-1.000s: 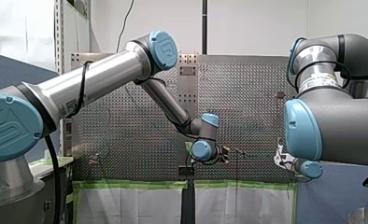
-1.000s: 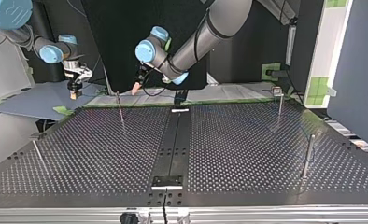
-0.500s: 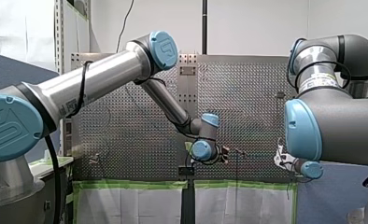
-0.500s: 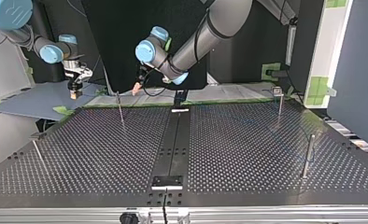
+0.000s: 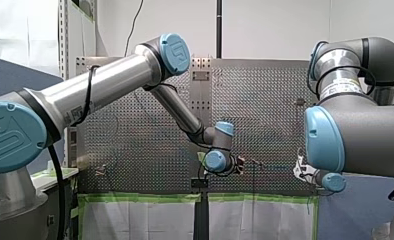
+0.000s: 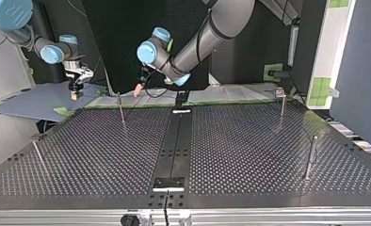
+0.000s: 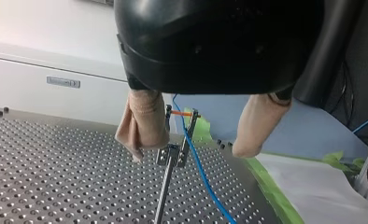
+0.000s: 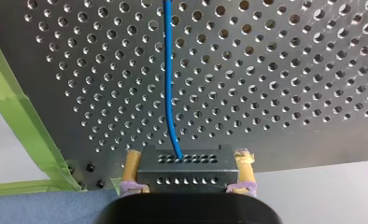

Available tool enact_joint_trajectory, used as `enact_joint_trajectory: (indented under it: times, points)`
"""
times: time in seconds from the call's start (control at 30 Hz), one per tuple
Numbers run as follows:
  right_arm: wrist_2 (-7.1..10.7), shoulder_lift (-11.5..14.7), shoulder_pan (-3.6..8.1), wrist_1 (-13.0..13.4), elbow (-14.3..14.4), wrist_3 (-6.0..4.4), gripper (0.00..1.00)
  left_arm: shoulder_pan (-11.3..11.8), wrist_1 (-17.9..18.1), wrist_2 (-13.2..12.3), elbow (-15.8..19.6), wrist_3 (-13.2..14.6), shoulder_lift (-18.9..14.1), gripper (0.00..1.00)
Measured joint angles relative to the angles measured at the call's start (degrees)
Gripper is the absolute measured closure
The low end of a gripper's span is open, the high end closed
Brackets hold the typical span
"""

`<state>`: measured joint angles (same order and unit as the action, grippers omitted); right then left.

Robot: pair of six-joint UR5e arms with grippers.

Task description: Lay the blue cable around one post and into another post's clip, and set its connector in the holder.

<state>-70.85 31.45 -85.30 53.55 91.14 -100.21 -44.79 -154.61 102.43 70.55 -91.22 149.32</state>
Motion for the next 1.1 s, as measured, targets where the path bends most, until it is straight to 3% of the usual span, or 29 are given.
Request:
enact_joint_trajectory:
  times: [0.4, 0.73, 1.1]
  points:
    - [0.0, -0.03, 0.06, 0.03, -0.02, 0.0, 0.98, 0.2, -0.02, 0.0, 0.0, 0.0, -0.01, 0.0]
    - [-0.02, 0.11, 1.21, -0.75, -0.1, -0.05, 0.98, 0.28, -0.02, 0.0, 0.01, -0.05, 0.03, 0.0]
    - [0.0, 0.09, 1.56, -0.98, -0.11, -0.25, 0.98, 0.77, 0.26, 0.03, 1.19, -0.23, -0.98, 0.0]
